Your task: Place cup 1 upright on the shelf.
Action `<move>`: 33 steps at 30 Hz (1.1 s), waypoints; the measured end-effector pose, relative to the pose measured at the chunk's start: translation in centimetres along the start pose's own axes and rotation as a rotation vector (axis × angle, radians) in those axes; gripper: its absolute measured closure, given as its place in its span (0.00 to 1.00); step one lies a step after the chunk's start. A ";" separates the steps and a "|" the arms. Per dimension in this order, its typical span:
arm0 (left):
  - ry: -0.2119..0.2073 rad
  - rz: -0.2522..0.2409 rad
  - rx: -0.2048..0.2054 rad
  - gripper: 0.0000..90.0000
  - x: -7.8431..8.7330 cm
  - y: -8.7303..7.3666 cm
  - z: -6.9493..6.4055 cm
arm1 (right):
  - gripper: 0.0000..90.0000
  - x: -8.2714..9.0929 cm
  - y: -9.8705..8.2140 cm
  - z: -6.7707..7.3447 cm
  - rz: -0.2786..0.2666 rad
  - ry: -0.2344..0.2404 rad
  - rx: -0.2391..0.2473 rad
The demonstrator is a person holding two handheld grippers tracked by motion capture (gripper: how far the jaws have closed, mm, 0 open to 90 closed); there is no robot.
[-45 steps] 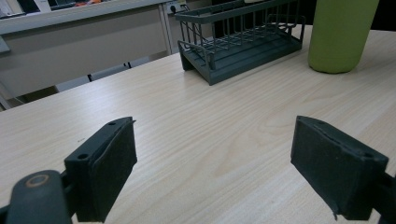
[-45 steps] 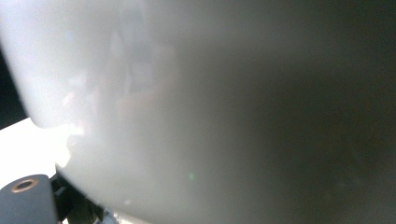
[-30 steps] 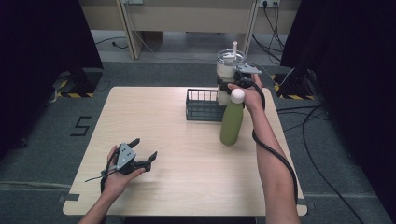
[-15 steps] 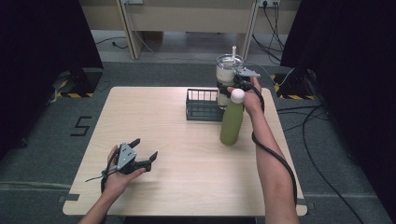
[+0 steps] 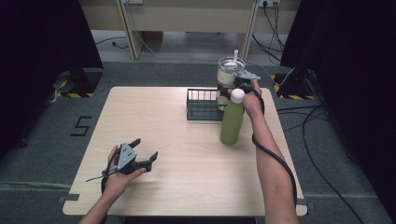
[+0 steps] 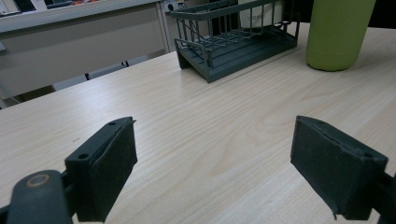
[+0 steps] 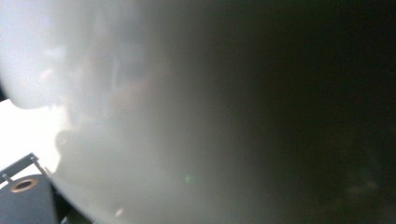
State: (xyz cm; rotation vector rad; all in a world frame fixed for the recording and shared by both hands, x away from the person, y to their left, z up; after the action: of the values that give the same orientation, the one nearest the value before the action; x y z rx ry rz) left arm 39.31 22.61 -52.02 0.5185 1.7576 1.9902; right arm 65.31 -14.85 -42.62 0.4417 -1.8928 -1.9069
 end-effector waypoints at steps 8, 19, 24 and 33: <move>-0.004 0.000 -0.004 0.15 0.0 0.0 0.0 | 0.11 0.1 -0.2 0.1 -0.014 -0.008 0.003; -0.010 -0.001 -0.010 0.15 0.1 0.1 -0.2 | 0.07 0.3 0.1 0.5 -0.018 0.000 0.012; -0.013 -0.002 -0.012 0.15 0.1 0.1 -0.3 | 0.06 0.9 0.2 0.5 -0.016 0.014 0.022; -0.015 -0.004 -0.021 0.15 0.1 0.3 -0.4 | 0.04 1.6 0.4 0.6 -0.007 0.040 0.038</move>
State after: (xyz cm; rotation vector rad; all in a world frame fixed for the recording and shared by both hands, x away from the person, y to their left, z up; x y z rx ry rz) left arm 39.00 22.29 -51.79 0.5215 1.7259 1.9950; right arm 63.66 -15.18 -42.08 0.4949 -1.9071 -1.8557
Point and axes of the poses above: each handheld gripper's, and its own axes: x roughly backward along the jaws, y roughly out of its top, z roughly to its left, the point moved 3 cm from there along -x, roughly forward along the jaws, and after that the axes turned 14 degrees about -z, right-handed, at the moved point
